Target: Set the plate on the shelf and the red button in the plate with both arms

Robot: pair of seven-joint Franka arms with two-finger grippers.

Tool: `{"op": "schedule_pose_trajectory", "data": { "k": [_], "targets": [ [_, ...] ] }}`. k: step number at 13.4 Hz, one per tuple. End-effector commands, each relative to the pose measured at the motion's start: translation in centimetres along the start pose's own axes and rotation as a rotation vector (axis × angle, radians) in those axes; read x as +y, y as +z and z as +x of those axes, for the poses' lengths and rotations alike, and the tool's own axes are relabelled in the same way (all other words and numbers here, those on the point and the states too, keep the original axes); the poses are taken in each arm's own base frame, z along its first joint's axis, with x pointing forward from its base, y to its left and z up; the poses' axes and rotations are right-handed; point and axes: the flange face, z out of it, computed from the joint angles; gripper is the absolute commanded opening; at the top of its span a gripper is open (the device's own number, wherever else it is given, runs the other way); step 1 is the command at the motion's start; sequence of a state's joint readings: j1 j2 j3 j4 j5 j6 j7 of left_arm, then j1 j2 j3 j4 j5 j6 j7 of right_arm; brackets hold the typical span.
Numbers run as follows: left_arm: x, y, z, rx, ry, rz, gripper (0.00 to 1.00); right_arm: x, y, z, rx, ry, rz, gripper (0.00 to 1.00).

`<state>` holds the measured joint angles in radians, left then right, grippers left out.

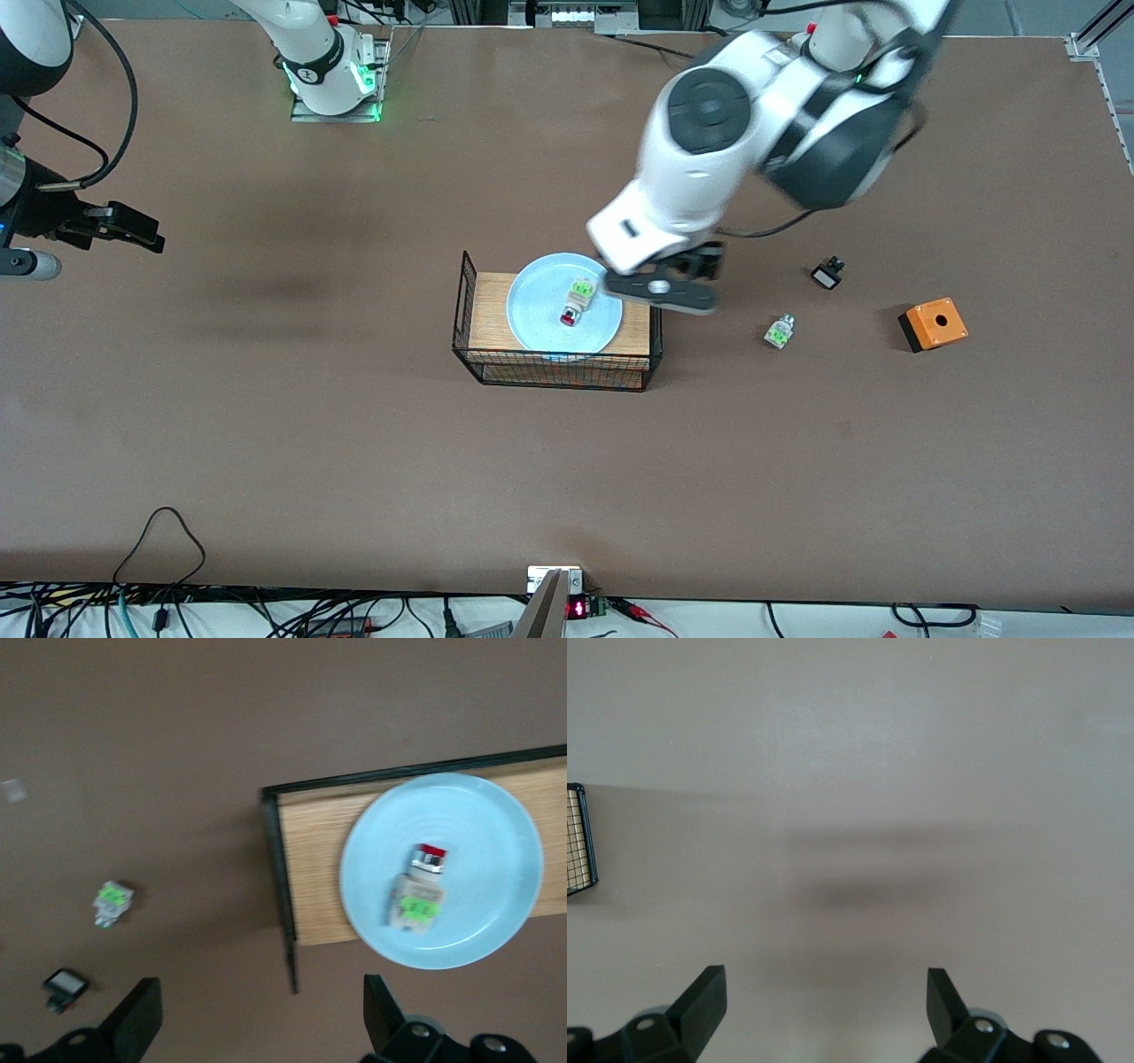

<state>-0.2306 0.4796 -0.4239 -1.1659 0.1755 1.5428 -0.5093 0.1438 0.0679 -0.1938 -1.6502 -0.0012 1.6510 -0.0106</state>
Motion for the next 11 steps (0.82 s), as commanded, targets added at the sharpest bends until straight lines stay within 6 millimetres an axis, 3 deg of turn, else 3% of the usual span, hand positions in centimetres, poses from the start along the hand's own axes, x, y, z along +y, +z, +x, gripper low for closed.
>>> {"op": "schedule_pose_trajectory", "data": {
  "k": [1, 7, 10, 11],
  "targets": [
    [-6.3, -3.2, -0.6, -0.018, -0.043, 0.035, 1.0, 0.3, -0.1, -0.3, -0.005, -0.006, -0.002, 1.0],
    [-19.2, -6.6, -1.4, -0.036, 0.066, 0.085, 1.0, 0.1, -0.1, -0.3, -0.005, -0.004, -0.002, 1.0],
    [-27.3, -5.7, -5.0, 0.005, 0.016, -0.003, 1.0, 0.1, -0.1, -0.3, -0.007, -0.007, -0.002, 1.0],
    [-28.8, -5.3, -6.1, 0.048, -0.018, -0.013, 1.0, 0.1, 0.0, -0.4, -0.014, -0.006, -0.002, 1.0]
  ]
}}
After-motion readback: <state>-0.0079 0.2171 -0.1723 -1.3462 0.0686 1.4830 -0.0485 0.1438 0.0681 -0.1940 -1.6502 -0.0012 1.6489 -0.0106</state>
